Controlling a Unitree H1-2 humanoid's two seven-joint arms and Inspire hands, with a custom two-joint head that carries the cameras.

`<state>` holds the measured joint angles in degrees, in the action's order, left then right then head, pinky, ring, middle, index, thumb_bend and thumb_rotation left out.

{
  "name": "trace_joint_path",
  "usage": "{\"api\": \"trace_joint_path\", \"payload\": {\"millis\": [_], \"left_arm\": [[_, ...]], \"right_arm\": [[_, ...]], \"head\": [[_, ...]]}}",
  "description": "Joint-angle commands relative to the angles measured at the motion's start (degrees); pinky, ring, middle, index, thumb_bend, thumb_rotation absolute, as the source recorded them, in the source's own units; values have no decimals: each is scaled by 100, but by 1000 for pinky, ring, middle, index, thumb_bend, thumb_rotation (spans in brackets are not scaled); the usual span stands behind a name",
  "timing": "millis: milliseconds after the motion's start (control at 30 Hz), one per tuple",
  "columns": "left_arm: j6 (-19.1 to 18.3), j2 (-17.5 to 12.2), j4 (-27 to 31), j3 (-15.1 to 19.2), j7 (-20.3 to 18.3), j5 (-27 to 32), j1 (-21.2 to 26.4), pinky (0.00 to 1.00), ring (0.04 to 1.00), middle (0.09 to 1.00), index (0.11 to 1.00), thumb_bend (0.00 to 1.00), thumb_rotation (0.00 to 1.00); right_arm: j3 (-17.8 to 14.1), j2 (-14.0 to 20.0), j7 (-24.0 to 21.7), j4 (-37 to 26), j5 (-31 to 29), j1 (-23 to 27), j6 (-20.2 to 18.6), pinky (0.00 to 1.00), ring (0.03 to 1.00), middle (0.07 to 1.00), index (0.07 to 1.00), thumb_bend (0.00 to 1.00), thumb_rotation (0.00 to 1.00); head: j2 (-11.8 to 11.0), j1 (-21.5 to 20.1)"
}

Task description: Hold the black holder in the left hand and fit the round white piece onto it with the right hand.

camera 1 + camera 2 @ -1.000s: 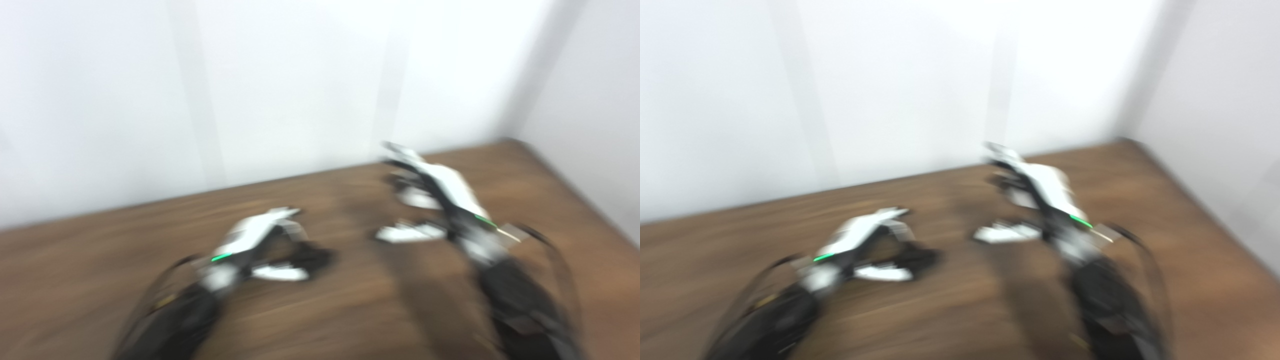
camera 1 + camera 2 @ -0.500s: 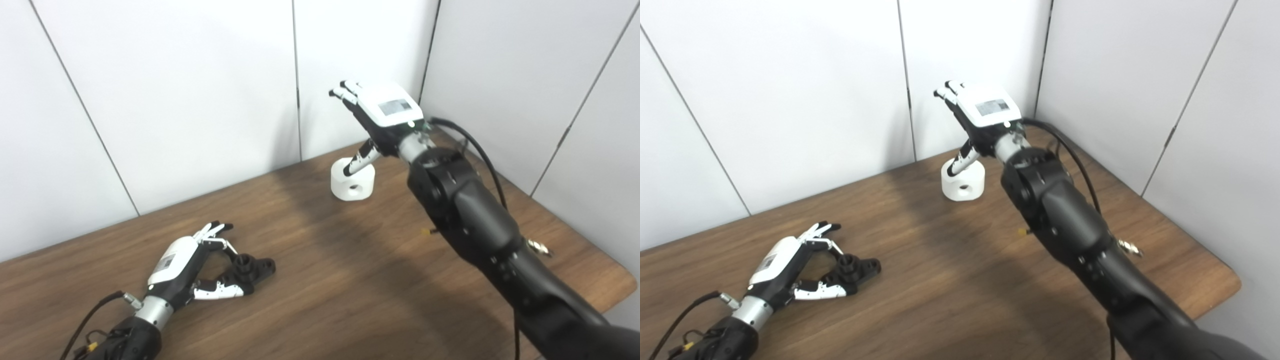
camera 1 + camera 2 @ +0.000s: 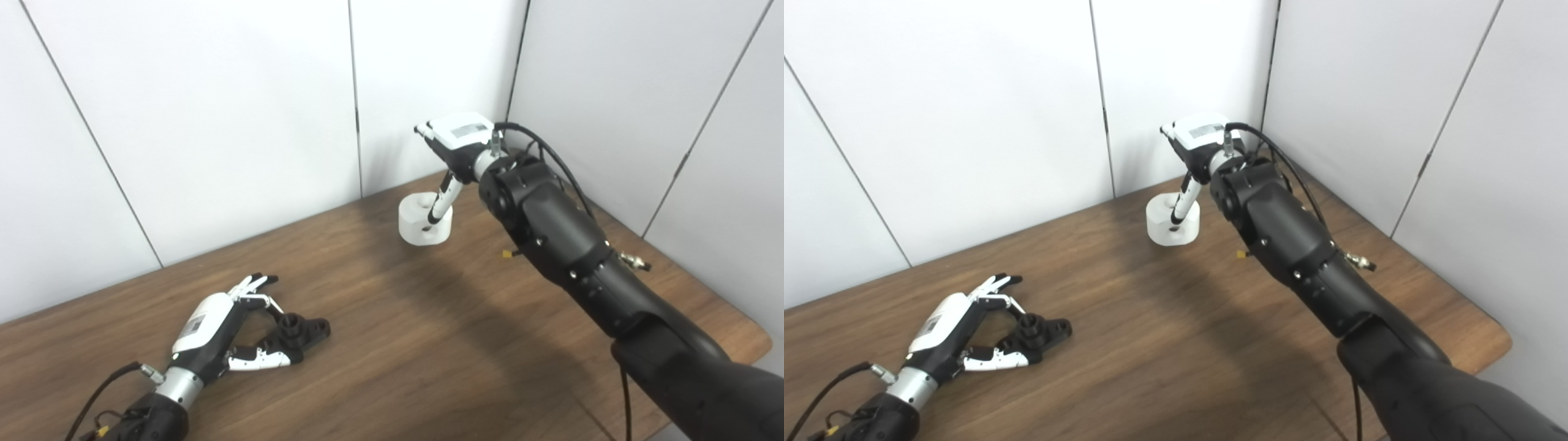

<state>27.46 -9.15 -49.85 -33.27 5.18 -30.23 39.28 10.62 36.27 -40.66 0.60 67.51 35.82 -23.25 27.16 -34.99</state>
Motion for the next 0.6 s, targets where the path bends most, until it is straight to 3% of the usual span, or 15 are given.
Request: {"api": "trace_joint_path", "payload": {"millis": [0, 567], "left_arm": [[-428, -217, -545, -203, -426, -347, -427, 934, 980, 922, 483, 525, 60], [-475, -203, -548, -203, -444, -327, -448, 930, 984, 926, 482, 525, 61]], "right_arm": [[21, 105, -5, -25, 179, 335, -108, 980, 1000, 1000, 964, 1000, 397], [724, -64, -101, 823, 166, 735, 65, 1000, 1000, 1000, 935, 1000, 402]], "head": [[3, -4], [48, 130]]}}
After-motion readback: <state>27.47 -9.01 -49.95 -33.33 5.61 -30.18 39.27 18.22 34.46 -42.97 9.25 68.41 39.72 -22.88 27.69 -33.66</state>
